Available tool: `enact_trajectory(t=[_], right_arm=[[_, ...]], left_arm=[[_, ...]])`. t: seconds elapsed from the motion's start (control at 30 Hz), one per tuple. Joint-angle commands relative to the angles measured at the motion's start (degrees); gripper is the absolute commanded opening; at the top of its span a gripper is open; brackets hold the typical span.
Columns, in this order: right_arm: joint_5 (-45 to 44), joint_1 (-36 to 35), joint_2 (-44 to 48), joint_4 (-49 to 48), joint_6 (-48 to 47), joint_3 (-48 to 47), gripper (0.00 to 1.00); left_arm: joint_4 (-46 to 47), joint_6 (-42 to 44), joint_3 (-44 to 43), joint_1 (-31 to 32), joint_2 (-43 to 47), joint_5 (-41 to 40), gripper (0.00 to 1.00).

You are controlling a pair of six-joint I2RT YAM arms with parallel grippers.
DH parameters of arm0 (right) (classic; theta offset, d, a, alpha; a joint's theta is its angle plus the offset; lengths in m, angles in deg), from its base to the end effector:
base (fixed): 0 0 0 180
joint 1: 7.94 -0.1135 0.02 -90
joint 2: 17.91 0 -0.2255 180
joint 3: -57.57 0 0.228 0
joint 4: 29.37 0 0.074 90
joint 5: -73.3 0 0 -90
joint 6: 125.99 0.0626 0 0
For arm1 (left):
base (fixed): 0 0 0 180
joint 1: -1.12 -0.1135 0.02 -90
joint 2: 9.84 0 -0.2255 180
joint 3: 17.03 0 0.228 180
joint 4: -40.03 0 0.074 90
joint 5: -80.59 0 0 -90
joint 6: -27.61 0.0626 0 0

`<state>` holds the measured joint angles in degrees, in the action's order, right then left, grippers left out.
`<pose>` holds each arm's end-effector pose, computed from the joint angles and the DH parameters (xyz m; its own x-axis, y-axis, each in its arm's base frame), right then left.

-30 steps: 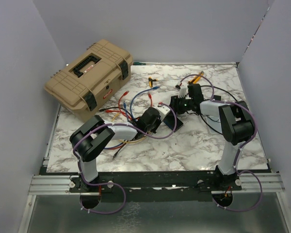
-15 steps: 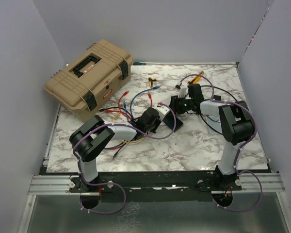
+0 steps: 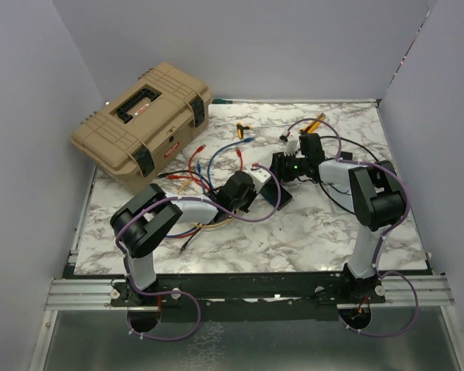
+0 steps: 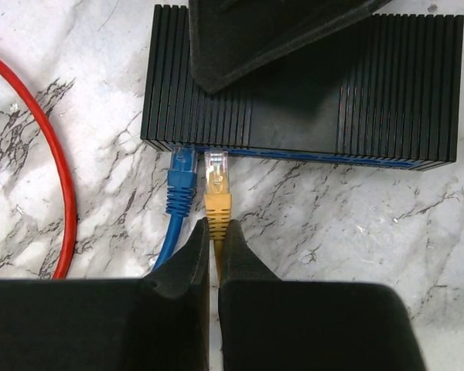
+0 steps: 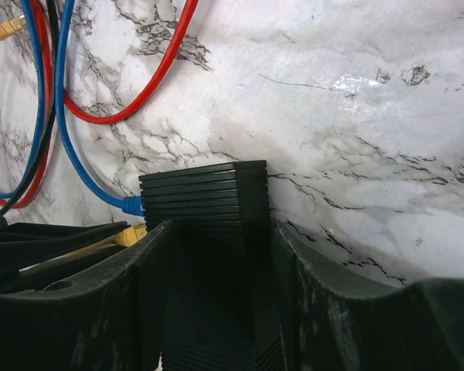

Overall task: Insert the plug into the switch port
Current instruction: Insert the connector into the switch port.

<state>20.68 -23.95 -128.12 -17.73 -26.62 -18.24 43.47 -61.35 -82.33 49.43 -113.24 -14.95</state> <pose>0.3470 0.1391 0.1072 -0.7843 -0.0905 -0.6137 -0.5033 0.6713 0.5442 0.2465 -0.2676 0.1147 -0.3657 0.4377 -0.8214 0.6972 0.7135 0.0698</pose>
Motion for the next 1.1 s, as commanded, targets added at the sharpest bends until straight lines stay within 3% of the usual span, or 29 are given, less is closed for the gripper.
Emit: enact_trajectory(t=[0.0,0.7,1.07], right_arm=[[2.2,-0.4,-2.7,2.7,-0.5,0.2,0.55],[2.8,-0.4,-2.6,2.7,-0.7,0.3,0.55],[4.4,-0.4,-3.1,2.7,-0.8,0.0,0.55]], left_arm=[[3.6,1.2,-1.4,0.0,0.5,3.6,0.0],[5.7,2.3,-1.2,0.0,0.9,-5.9,0.0],[5.8,4.9,-2.1,-0.1,-1.2,-0.4,0.0]])
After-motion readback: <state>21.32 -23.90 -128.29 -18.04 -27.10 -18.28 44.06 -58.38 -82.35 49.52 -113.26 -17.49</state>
